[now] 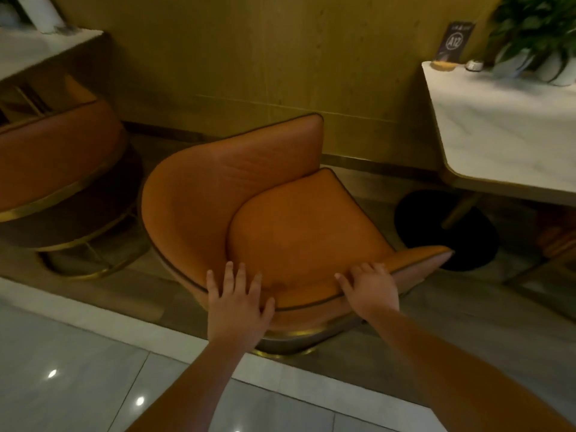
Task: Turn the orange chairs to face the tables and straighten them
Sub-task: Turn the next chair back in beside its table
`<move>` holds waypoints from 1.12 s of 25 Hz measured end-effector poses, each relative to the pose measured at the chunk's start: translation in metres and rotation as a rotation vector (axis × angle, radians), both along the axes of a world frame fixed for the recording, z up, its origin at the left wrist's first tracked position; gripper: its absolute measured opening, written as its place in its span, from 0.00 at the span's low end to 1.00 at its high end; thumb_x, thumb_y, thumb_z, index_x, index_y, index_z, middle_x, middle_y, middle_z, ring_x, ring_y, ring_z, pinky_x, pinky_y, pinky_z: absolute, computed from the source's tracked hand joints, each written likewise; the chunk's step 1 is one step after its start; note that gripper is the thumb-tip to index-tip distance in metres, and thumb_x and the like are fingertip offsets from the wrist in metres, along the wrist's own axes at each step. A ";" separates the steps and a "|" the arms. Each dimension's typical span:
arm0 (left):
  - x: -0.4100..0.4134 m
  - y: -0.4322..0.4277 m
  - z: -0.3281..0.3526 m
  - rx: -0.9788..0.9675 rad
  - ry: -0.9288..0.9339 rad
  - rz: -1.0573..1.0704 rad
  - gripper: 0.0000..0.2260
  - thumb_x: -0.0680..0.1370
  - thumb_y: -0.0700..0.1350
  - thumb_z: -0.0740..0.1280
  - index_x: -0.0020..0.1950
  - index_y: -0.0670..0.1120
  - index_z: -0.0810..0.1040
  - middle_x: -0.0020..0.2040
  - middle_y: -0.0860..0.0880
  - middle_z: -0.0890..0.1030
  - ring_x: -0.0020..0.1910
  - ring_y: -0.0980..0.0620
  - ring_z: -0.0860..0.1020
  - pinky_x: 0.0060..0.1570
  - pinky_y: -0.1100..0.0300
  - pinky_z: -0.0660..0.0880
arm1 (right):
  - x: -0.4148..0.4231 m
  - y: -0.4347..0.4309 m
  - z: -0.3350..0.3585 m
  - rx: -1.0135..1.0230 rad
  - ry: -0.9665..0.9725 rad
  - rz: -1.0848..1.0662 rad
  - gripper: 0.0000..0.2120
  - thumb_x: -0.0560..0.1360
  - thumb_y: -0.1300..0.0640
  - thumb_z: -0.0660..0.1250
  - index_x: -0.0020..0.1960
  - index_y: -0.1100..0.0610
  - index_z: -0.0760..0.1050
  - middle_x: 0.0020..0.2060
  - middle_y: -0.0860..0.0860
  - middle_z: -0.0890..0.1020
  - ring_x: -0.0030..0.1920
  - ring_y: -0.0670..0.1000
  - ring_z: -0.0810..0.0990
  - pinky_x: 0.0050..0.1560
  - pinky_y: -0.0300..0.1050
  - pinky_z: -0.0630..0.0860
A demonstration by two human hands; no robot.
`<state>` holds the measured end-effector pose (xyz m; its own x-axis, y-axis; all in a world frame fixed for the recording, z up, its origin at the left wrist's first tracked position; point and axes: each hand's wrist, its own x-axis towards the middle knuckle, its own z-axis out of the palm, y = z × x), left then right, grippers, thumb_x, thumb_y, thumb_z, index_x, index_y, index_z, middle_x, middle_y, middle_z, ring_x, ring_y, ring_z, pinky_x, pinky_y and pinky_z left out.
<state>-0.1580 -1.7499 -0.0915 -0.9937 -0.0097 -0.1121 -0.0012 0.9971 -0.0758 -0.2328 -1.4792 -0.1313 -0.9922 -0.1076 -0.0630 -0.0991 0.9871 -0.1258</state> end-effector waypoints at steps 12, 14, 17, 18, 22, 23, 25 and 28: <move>-0.034 -0.009 -0.041 0.181 0.189 -0.135 0.24 0.73 0.61 0.63 0.65 0.52 0.80 0.68 0.43 0.78 0.70 0.39 0.70 0.61 0.38 0.65 | -0.032 -0.005 -0.030 0.032 0.217 -0.039 0.16 0.75 0.41 0.55 0.37 0.46 0.76 0.35 0.44 0.78 0.43 0.51 0.75 0.55 0.51 0.72; -0.046 -0.012 -0.040 0.166 0.202 -0.138 0.24 0.73 0.61 0.62 0.65 0.53 0.81 0.68 0.43 0.78 0.70 0.39 0.70 0.60 0.39 0.65 | -0.042 -0.008 -0.029 0.026 0.214 -0.049 0.15 0.75 0.41 0.55 0.36 0.45 0.74 0.34 0.44 0.78 0.41 0.50 0.74 0.52 0.50 0.72; -0.077 -0.016 -0.037 0.131 0.202 -0.139 0.24 0.74 0.61 0.60 0.64 0.54 0.82 0.68 0.44 0.78 0.70 0.40 0.70 0.60 0.39 0.65 | -0.067 -0.012 -0.028 0.019 0.191 -0.079 0.15 0.75 0.39 0.52 0.36 0.44 0.70 0.34 0.43 0.76 0.40 0.49 0.71 0.49 0.48 0.70; -0.090 -0.017 -0.036 0.122 0.196 -0.140 0.24 0.74 0.62 0.60 0.64 0.54 0.82 0.67 0.44 0.79 0.69 0.40 0.70 0.60 0.39 0.65 | -0.076 -0.013 -0.029 0.014 0.190 -0.093 0.16 0.75 0.39 0.52 0.35 0.44 0.70 0.34 0.43 0.75 0.40 0.48 0.70 0.48 0.48 0.69; -0.134 -0.016 -0.035 0.067 0.194 -0.161 0.24 0.76 0.62 0.58 0.65 0.53 0.80 0.68 0.43 0.78 0.70 0.38 0.70 0.63 0.37 0.65 | -0.116 -0.011 -0.032 0.042 0.177 -0.124 0.20 0.75 0.38 0.49 0.38 0.45 0.74 0.34 0.44 0.77 0.39 0.48 0.69 0.46 0.48 0.67; -0.145 -0.015 -0.035 0.052 0.189 -0.163 0.24 0.76 0.62 0.57 0.66 0.53 0.80 0.68 0.42 0.78 0.70 0.38 0.70 0.64 0.36 0.64 | -0.127 -0.010 -0.032 0.052 0.170 -0.126 0.21 0.75 0.38 0.48 0.39 0.45 0.75 0.35 0.44 0.78 0.40 0.49 0.69 0.46 0.48 0.67; -0.169 -0.012 -0.033 0.017 0.169 -0.162 0.25 0.77 0.63 0.56 0.67 0.53 0.79 0.68 0.42 0.78 0.71 0.37 0.70 0.67 0.34 0.62 | -0.150 -0.007 -0.032 0.061 0.167 -0.126 0.22 0.76 0.38 0.48 0.40 0.46 0.78 0.37 0.45 0.80 0.41 0.49 0.71 0.46 0.48 0.67; -0.204 -0.008 -0.030 -0.031 0.131 -0.156 0.27 0.77 0.64 0.54 0.69 0.53 0.78 0.69 0.42 0.78 0.71 0.36 0.69 0.69 0.32 0.59 | -0.181 -0.003 -0.033 0.043 0.201 -0.137 0.22 0.76 0.39 0.48 0.42 0.45 0.80 0.37 0.44 0.81 0.40 0.48 0.70 0.44 0.46 0.65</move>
